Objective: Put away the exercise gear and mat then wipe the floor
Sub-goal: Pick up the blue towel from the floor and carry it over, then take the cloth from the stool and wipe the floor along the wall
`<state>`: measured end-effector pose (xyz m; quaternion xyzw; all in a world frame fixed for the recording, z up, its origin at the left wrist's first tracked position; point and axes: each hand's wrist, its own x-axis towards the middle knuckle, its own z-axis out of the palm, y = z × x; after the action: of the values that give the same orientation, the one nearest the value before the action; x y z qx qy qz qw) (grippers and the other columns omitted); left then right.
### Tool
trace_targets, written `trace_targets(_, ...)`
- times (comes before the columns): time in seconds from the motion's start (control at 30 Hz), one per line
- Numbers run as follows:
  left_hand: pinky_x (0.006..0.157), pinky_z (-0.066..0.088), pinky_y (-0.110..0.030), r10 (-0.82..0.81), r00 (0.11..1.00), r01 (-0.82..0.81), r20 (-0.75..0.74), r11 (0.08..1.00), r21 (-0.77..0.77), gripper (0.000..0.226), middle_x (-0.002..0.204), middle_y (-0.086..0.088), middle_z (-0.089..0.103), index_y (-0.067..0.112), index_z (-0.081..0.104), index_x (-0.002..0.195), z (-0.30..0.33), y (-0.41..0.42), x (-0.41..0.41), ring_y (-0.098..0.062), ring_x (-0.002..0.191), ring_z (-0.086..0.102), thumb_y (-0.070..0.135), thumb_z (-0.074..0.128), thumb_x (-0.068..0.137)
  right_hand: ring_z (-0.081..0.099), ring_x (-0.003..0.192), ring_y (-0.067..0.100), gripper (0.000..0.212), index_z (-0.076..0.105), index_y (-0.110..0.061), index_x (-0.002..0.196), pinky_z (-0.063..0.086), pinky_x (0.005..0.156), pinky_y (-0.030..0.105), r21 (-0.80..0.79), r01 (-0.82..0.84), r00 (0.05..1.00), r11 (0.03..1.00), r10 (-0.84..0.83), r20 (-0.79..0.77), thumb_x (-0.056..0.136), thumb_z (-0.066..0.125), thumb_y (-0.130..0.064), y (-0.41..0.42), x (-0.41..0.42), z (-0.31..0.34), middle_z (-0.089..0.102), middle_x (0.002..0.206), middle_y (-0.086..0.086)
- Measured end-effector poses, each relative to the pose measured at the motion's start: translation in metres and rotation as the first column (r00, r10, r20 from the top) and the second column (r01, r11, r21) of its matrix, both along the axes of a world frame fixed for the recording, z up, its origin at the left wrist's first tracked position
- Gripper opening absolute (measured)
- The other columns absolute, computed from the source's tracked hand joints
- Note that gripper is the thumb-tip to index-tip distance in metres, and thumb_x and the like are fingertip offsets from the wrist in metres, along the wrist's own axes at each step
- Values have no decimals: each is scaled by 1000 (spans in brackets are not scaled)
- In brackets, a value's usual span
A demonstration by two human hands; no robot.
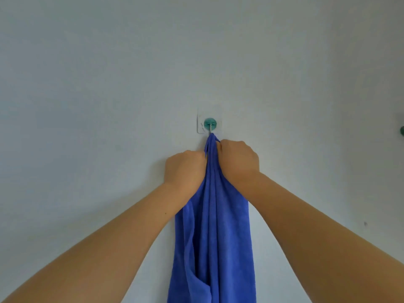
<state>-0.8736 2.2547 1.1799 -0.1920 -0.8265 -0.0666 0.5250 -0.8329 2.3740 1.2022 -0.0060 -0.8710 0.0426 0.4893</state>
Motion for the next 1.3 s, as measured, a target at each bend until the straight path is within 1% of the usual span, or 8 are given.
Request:
trace_targets(0.13,47,23,-27,-7,998,7,63,1000,-3,25,87,-7,63,13,49,82,0,-4,13,-16,65,46,14,32,100,46,76,20,23,53,-8,97,35,63,32,49,11,996,999,-15,91,100,32,-17,0,15,3,55,93,6)
trace_targets(0.23,58,33,-29,-87,983,79,164,995,57,29,95,-5,61,11,52,103,-12,-11,29,-17,72,48,30,31,102,49,80,24,29,47,-7,112,37,65,34,19,-46,989,999,42,144,102,29,-27,14,21,-2,59,104,12)
trace_targets(0.33,68,42,-33,-100,969,70,225,988,135,39,112,-4,53,13,45,123,-44,-27,56,-19,93,53,42,35,99,50,98,31,31,48,-6,120,38,70,38,92,-69,989,993,80,-122,100,34,-25,21,34,-27,54,113,14)
trace_targets(0.47,81,48,-35,-104,954,29,281,965,259,39,119,-4,51,16,41,134,-117,-56,99,-19,104,53,34,39,99,59,95,32,27,61,-6,110,45,70,40,276,-337,803,900,428,-415,87,50,-13,2,65,-99,62,106,13)
trace_targets(0.8,87,44,-23,135,687,-424,714,873,242,36,117,2,57,20,45,133,-405,-82,317,-13,102,56,30,43,99,60,106,24,29,60,-19,115,47,85,39,111,-754,646,648,698,310,87,57,-18,-55,187,-416,62,116,4)
trace_targets(1.1,100,38,-33,291,87,-771,953,625,-121,48,135,-2,44,20,30,144,-560,-105,583,-19,121,45,38,27,99,60,115,26,40,53,-20,125,48,92,56,43,-929,273,366,606,747,86,52,-28,-96,373,-583,61,126,10)
trace_targets(1.2,107,31,-34,276,-64,-822,959,531,-208,54,141,-4,39,19,25,146,-585,-99,660,-21,127,40,42,21,98,60,117,25,47,59,-22,125,49,90,57,49,-965,170,257,473,864,80,66,-33,-105,438,-616,61,127,9)
trace_targets(1.3,116,17,-40,245,-182,-880,952,391,-269,54,148,-3,29,19,17,149,-599,-95,733,-21,137,29,39,29,100,56,122,23,46,58,-25,128,44,95,55,47,-987,106,156,401,910,86,48,-40,-118,499,-631,58,132,6)
